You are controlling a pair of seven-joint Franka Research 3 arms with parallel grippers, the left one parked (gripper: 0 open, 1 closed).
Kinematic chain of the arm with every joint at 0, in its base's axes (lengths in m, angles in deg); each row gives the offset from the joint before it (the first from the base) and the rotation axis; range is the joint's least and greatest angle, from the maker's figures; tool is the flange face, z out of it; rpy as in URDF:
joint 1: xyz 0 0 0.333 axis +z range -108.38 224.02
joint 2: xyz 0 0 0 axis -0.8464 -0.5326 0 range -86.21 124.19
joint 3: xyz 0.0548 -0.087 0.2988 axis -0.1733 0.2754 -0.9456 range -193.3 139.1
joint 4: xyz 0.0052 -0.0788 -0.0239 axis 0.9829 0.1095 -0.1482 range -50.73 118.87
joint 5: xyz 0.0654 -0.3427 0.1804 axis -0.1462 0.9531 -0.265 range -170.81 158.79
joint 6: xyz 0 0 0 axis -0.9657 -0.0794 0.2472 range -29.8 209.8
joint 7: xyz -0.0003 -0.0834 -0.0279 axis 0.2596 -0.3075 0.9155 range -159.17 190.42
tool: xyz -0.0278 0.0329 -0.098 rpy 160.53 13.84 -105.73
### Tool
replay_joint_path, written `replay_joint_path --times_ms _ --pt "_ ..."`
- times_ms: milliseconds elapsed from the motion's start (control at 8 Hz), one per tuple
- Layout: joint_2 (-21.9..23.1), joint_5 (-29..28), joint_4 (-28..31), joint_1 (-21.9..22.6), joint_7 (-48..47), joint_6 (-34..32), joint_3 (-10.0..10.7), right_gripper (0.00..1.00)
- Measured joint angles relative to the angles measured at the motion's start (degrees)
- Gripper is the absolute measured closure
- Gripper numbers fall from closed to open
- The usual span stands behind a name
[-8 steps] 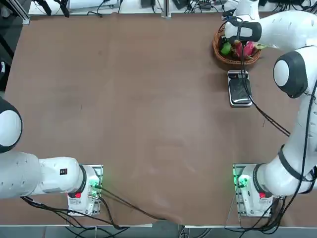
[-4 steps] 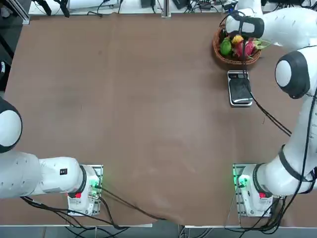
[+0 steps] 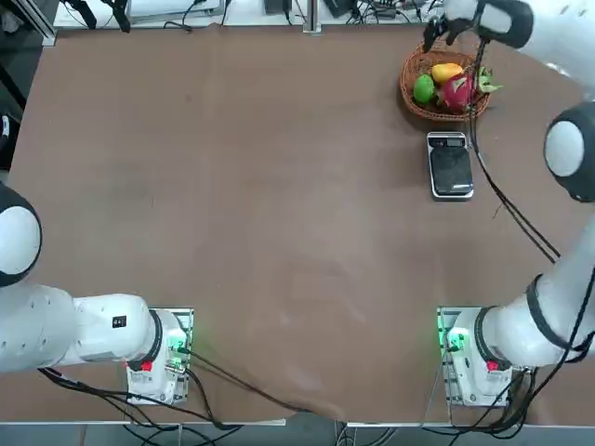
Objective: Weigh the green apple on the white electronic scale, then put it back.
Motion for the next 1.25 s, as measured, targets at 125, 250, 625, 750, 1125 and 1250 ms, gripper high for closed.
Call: replay_joint_path --times_ms 125,250,625,750,1125,1250 --pt "3.29 0.0 -0.06 -0.01 -1.43 -4.15 0.02 0.0" --pt "6.46 0.0 -0.09 -0.01 -2.59 -8.99 0.07 0.0" --pt "15.19 0.0 0.01 -0.01 -3.74 -20.95 0.15 0.0" --pt "18.05 0.0 0.04 -0.01 -3.81 -24.37 0.2 0.0" --pt "24.84 0.0 0.34 -0.13 -3.9 -31.32 0.54 0.0" --pt "26.26 0.0 0.62 -0.24 -3.9 -32.45 0.6 0.0"
